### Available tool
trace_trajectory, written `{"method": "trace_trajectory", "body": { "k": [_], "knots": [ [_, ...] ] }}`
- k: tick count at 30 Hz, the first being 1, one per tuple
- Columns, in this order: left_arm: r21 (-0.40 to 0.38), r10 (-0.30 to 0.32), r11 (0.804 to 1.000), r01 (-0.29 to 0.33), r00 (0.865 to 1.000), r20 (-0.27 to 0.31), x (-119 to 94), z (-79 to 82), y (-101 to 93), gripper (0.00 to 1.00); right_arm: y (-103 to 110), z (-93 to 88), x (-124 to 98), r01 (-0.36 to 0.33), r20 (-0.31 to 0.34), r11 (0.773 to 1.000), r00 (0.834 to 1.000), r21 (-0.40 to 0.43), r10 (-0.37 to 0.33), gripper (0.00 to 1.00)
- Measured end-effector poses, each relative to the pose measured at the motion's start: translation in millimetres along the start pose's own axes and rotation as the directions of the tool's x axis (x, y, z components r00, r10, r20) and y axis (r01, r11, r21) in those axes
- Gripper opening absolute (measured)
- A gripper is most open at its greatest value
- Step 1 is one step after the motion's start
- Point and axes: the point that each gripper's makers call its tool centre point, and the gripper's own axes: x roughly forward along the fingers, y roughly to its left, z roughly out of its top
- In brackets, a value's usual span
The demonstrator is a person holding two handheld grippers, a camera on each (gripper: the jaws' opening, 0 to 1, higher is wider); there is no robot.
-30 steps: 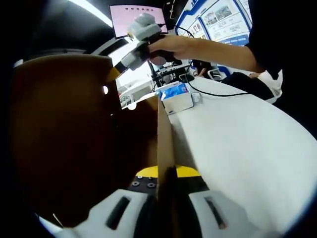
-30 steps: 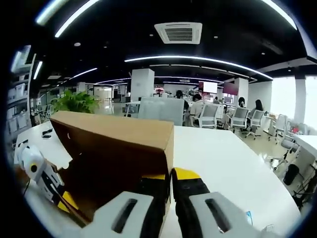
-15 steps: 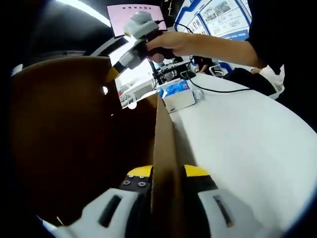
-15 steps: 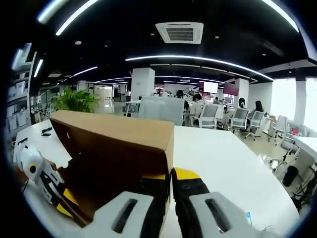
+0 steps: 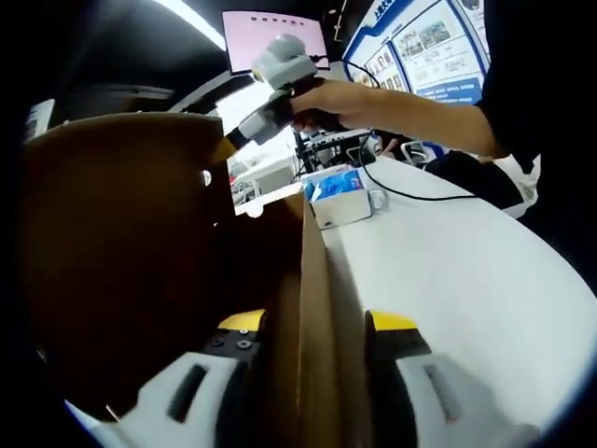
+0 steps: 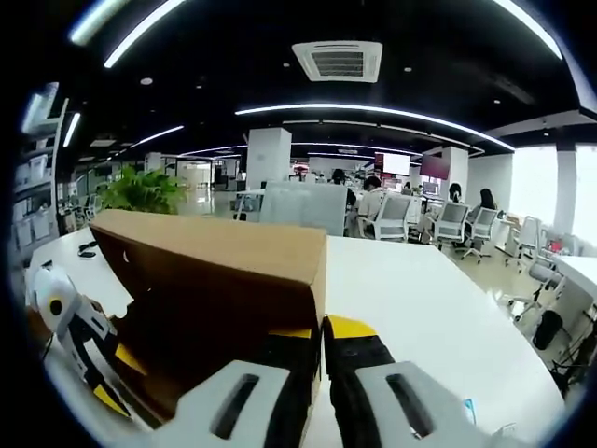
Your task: Operate the shoe box by opening the lid, removing the specified soft item, and placing it in the target area until the item is outside and the box remains undamaged.
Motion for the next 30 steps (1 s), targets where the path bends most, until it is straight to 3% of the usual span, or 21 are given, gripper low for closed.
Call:
{"method": "trace_trajectory", "body": {
  "k": [17, 21, 24, 30],
  "knots": [
    [-0.028, 0.022, 0.999, -0.02, 0.998, 0.057, -16, 25.9, 2.3, 0.47, 0, -1.6, -2, 0.002, -0.005, 1.0, 1.0, -0.002, -0.002, 0.01],
    [-0.041, 0.032, 0.999, -0.029, 0.997, 0.071, -23, 30.1, 12.7, 0.46, -1, -1.3, -2, 0.003, -0.001, 1.0, 1.0, 0.003, -0.003, 0.01],
    [-0.043, 0.019, 0.999, -0.017, 0.998, 0.06, -28, 32.6, 11.8, 0.46, 0, -3.1, 0, 0.004, 0.012, 1.0, 1.0, 0.004, -0.004, 0.01],
    [-0.08, 0.057, 0.995, -0.055, 0.998, 0.019, -50, 39.0, 16.4, 0.46, 0, -1.9, 0, -0.008, 0.02, 1.0, 1.0, 0.003, 0.008, 0.01]
  ]
}}
